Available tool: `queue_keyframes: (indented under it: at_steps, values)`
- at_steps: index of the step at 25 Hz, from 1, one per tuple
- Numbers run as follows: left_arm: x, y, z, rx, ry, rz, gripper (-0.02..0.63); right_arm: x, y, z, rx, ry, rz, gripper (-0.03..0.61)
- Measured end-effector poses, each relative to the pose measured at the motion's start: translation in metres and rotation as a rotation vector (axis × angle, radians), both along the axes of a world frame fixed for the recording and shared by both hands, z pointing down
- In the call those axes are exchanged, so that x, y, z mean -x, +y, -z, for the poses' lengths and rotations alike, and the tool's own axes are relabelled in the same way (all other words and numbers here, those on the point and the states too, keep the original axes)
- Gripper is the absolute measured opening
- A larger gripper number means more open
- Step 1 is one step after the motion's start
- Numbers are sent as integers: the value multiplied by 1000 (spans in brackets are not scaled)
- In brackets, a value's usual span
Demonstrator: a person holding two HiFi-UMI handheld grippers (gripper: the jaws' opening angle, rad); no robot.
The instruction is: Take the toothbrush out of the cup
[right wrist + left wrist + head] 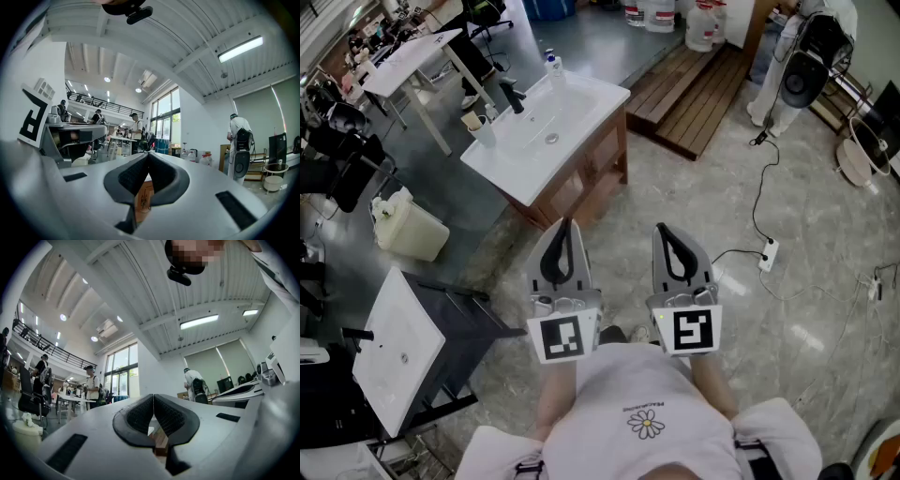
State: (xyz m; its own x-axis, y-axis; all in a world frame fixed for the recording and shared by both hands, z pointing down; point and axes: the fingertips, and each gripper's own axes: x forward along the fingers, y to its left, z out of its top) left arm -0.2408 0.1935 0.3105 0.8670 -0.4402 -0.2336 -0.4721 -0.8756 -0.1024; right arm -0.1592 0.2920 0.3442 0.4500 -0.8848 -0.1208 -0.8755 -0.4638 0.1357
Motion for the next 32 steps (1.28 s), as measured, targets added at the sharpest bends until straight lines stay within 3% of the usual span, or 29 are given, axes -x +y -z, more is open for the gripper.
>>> queue_keyframes:
  at_steps: [13,21,26,32]
  values:
    - [-14,14,2,-18,1,-16,17,-9,8,-4,0,-19,19,11]
    - [-18,15,0,-12,-11,-16,17,-21,10,-25,-69,-265,82,12]
    - [-16,7,-1,-18,-10,0,17,-24,3,-28,-38,-226,62,12]
    - [-14,-11,-6,12,7,39,17,-29,-10,-35,-6,-254,80,12]
